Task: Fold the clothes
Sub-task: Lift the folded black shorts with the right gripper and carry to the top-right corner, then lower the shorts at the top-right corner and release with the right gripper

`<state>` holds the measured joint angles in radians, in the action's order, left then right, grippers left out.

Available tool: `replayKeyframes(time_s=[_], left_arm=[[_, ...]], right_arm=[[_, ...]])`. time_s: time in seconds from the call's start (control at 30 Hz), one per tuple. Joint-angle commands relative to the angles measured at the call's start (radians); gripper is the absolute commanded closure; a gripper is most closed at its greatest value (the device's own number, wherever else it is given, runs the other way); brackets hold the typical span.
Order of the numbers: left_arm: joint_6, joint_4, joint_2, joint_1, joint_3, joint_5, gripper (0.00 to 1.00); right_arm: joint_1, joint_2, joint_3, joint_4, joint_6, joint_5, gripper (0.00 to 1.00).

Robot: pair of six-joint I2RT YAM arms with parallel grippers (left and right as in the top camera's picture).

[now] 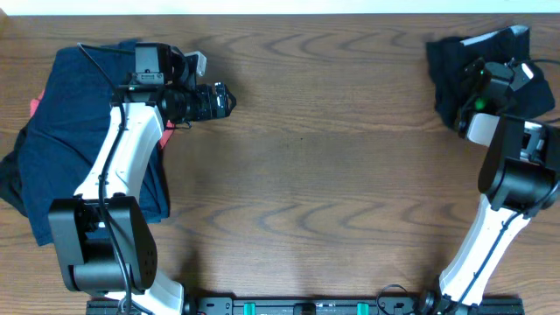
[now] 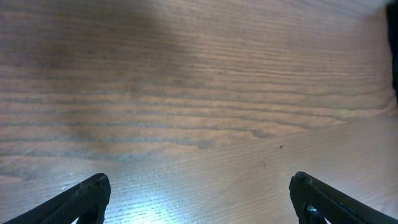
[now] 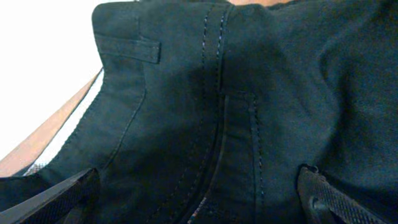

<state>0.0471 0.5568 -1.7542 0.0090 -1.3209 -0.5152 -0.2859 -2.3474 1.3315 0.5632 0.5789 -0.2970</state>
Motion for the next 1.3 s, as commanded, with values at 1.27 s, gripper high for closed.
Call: replayKeyframes(time_s=[1.27], left_arm=[[-0.018,0.008,-0.004,-0.006,0.013,0.012,0.06]], right_arm=[[0.034,0.443,0.064,-0.966,-0.378,0.26,0.13]])
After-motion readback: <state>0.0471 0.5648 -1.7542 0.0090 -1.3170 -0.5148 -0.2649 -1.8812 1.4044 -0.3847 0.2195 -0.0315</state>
